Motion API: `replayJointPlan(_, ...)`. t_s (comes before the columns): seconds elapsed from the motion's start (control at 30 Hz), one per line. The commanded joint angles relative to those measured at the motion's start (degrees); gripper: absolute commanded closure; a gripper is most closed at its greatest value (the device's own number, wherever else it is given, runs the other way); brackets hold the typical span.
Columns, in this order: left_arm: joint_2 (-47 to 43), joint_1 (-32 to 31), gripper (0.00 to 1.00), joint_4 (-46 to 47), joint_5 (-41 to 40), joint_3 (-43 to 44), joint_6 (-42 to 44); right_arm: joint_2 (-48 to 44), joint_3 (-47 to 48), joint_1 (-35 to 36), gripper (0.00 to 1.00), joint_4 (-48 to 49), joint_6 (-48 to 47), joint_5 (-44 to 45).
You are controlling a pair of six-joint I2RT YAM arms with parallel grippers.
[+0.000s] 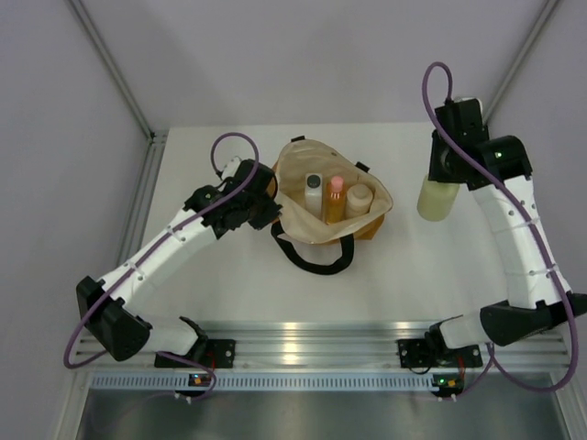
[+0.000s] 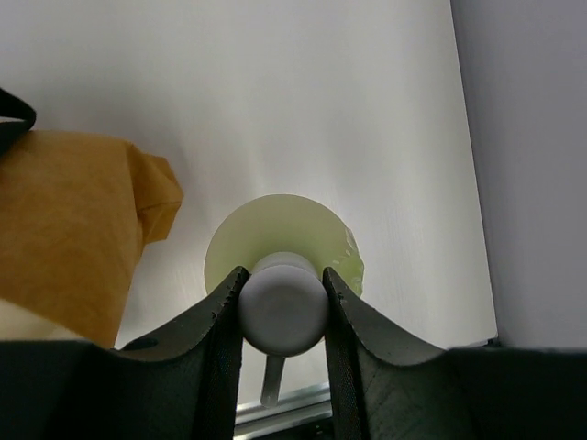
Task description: Take the personal care products out of the canvas bag
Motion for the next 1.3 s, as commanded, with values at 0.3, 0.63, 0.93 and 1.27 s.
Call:
replayJointPlan(0.3,-4.7,0.0,1.00,1.2,0.1,0.1,-0.2,-4.2,-25.1,-12.5,1.00,44.2,-3.2,-3.9)
replayJointPlan(0.63,-5.8,0.0,1.00,1.3,-0.1,0.0,0.4,1.5,-36.4,-14.1,1.00,55.7,-4.0,-5.7)
replayJointPlan(0.93,-6.0,0.0,1.00,1.3,-1.0,0.0,0.7,3.9,-37.8,-14.2,0.79,55.4,-1.5,-8.3)
replayJointPlan(1.27,-5.4,0.0,1.00,1.3,-1.3,0.1,0.7,0.6,-38.6,-14.2,0.26,53.3,-1.8,-7.8)
